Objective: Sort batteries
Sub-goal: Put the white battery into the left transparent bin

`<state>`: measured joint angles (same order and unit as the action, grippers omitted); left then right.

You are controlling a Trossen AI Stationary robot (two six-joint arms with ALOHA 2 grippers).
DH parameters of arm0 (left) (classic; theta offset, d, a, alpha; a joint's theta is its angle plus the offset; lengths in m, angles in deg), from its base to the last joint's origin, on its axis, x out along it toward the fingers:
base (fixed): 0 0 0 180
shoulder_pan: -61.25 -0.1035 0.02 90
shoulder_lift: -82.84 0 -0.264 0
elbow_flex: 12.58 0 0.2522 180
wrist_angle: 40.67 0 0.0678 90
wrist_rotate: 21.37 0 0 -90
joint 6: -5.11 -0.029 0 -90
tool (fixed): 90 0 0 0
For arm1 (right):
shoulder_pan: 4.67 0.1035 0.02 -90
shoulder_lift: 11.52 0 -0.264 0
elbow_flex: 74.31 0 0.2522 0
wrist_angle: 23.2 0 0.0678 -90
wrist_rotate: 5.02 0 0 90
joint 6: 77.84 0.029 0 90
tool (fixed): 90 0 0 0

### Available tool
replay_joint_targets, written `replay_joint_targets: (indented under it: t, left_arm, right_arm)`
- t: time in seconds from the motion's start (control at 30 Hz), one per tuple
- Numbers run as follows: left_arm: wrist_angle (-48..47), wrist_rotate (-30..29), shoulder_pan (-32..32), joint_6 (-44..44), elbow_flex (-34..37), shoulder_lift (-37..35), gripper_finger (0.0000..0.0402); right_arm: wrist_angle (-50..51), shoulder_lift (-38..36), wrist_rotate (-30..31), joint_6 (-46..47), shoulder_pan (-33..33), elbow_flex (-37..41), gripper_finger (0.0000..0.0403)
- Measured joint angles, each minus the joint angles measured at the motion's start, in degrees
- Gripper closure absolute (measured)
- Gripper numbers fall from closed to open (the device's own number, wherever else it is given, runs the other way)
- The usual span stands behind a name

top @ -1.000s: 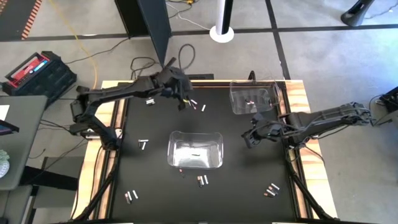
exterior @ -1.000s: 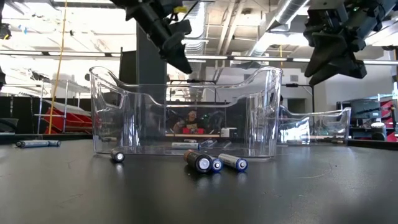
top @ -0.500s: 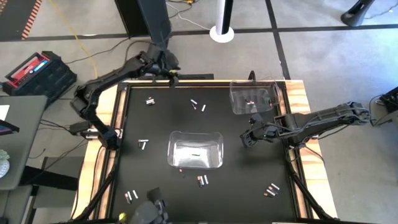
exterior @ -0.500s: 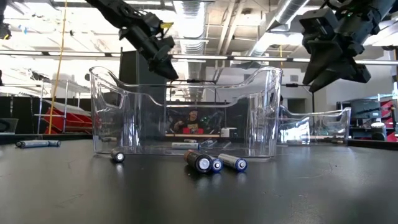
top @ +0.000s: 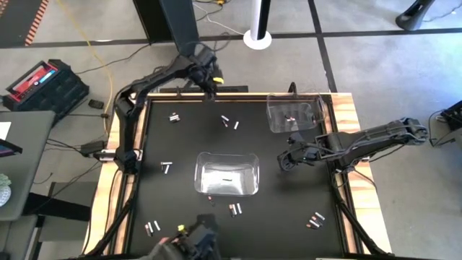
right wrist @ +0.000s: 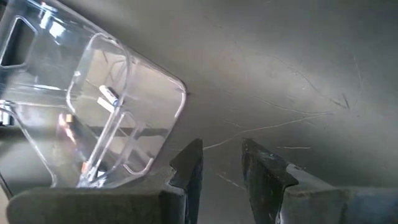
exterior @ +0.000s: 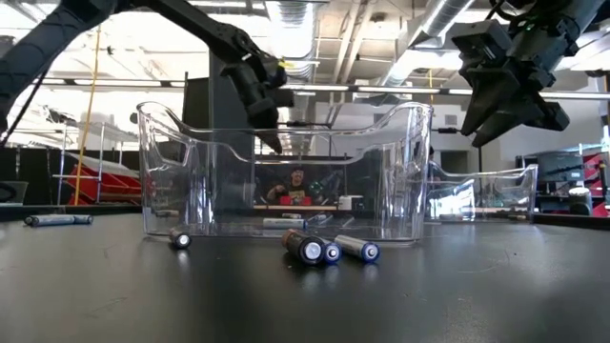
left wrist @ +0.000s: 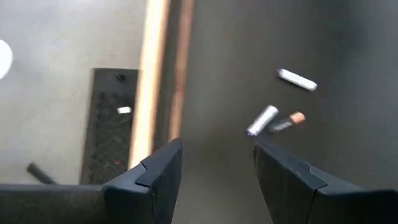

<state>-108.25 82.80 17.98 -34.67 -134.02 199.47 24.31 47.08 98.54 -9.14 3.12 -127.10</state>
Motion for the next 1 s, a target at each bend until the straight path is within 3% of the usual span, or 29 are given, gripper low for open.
replay_joint_targets:
  t: [0.17, 0.4, 0.67, 1.0]
  left_arm:
    - [0.46, -0.35, 4.01, -5.99, 0.00, 3.38, 0.0212]
    - [1.00, -9.92, 8.77, -11.77, 0.00, 7.50, 0.0212]
    - [4.47, -11.97, 10.08, -12.86, 0.04, 10.39, 0.0212]
    - [5.69, -10.40, 10.65, -11.99, 0.07, 11.03, 0.0212]
  right_arm:
    - [-0.23, 1.22, 0.00, 0.00, 0.00, 0.00, 0.0275]
    - [-0.66, 2.65, 0.00, -0.11, 0.08, 0.00, 0.0275]
    - [-3.42, 2.52, 0.00, -0.17, 0.09, 0.00, 0.0275]
    - [-4.77, 2.47, 0.00, 0.28, 0.09, 0.00, 0.0275]
